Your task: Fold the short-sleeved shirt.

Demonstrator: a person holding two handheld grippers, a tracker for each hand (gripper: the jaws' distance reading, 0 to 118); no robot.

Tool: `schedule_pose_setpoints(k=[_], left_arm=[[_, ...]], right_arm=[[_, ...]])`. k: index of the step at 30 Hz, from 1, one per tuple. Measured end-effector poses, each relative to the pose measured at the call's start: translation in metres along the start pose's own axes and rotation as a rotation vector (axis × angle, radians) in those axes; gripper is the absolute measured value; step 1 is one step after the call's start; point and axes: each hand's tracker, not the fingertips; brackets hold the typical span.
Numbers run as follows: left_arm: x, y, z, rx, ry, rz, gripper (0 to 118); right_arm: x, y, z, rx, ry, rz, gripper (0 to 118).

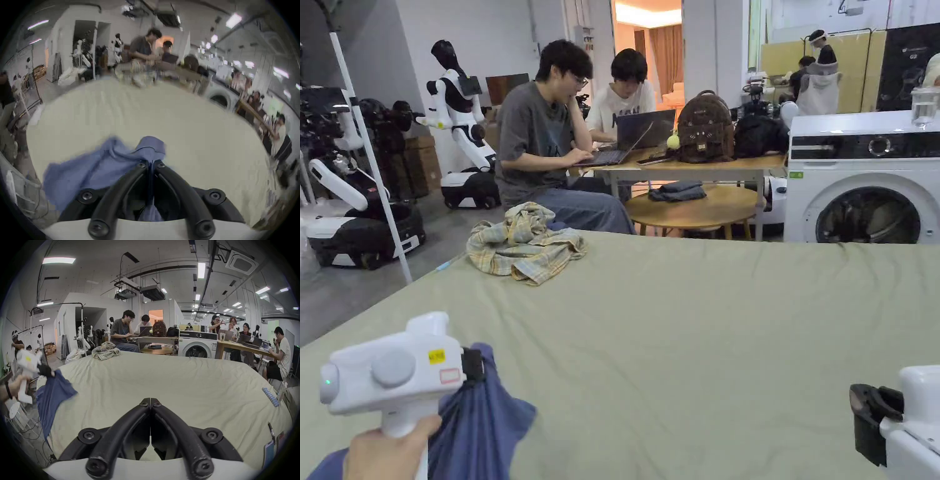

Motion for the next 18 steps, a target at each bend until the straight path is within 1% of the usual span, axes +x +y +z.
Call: schedule_pose_setpoints(k=[1, 2, 3, 6, 9, 11, 12, 14, 16, 17, 18], left_arm=[[0.008, 0.025, 0.011, 0.062, -0.014, 0.002, 0], [0.019, 0.045, 0.018, 0.078, -0.015, -0.040, 0], [0.045, 0.067, 0.032, 0.124, 0.007, -0.097, 0], [0.111, 0.113, 0.044, 0.205, -0.016, -0.253, 0], [0.179, 0.124, 0.029, 0.180, -0.072, -0.353, 0], [0.220, 0.113, 0.009, 0.151, -0.128, -0.390, 0], [0.246, 0.098, -0.004, 0.117, -0.193, -0.394, 0], [0.294, 0.057, -0.025, 0.087, -0.266, -0.443, 0], [0.336, 0.009, -0.048, 0.031, -0.388, -0.452, 0], [0.355, -0.016, -0.054, -0.052, -0.453, -0.456, 0], [0.380, -0.050, -0.060, -0.085, -0.524, -0.447, 0]], right_arm=[[0.006, 0.001, 0.002, 0.003, -0.008, -0.012, 0], [0.011, 0.002, 0.004, 0.007, -0.015, -0.018, 0], [0.017, 0.003, 0.008, 0.015, -0.021, -0.029, 0], [0.032, 0.008, 0.019, 0.033, -0.047, -0.044, 0], [0.048, 0.014, 0.029, 0.047, -0.078, -0.054, 0], [0.060, 0.017, 0.037, 0.059, -0.097, -0.078, 0], [0.067, 0.017, 0.041, 0.065, -0.113, -0.086, 0], [0.081, 0.016, 0.050, 0.068, -0.139, -0.090, 0], [0.095, 0.014, 0.058, 0.059, -0.168, -0.101, 0], [0.102, 0.013, 0.062, 0.056, -0.178, -0.110, 0], [0.111, 0.011, 0.068, 0.053, -0.196, -0.121, 0]])
